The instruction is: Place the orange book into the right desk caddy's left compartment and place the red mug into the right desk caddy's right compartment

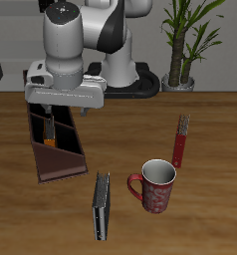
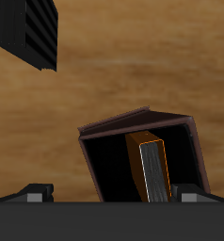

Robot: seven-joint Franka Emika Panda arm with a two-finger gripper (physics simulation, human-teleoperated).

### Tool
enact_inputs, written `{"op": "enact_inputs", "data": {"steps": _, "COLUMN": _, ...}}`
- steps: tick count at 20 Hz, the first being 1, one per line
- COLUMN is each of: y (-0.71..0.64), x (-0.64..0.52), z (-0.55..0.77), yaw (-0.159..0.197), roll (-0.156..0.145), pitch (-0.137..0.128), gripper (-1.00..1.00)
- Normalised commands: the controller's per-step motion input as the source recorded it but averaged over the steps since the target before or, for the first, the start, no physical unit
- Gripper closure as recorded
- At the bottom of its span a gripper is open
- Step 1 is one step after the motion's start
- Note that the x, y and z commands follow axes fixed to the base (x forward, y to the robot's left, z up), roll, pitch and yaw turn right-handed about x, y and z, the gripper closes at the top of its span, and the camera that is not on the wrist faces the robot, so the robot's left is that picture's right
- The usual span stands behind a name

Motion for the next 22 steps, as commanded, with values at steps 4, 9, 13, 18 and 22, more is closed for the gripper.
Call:
{"op": "enact_inputs", "data": {"steps": 4, "y": 0.6, "x": 0.05, "z": 0.34, "yaw": -0.013, "roll": -0.072, "pitch": -0.074, "gripper": -1.0}}
{"op": "enact_inputs", "data": {"steps": 9, "y": 0.7, "x": 0.08, "z": 0.21, "yaw": 0.09, "roll": 0.033, "pitch": -0.05, "gripper": -1.0}}
{"op": "enact_inputs", "data": {"steps": 13, "y": 0.35, "x": 0.01, "z": 0.08, "yaw": 0.08, "roll": 0.034, "pitch": -0.03, "gripper": -1.0}}
{"op": "enact_inputs", "data": {"steps": 18, "y": 0.76, "x": 0.12, "z": 0.04, "yaw": 0.041, "roll": 0.02, "pitch": -0.007, "gripper": -1.0}}
{"op": "enact_inputs", "data": {"steps": 22, "y": 0.49, "x": 0.02, "z": -0.06, "yaw": 0.074, "roll": 0.036, "pitch": 0.009, "gripper": -1.0}}
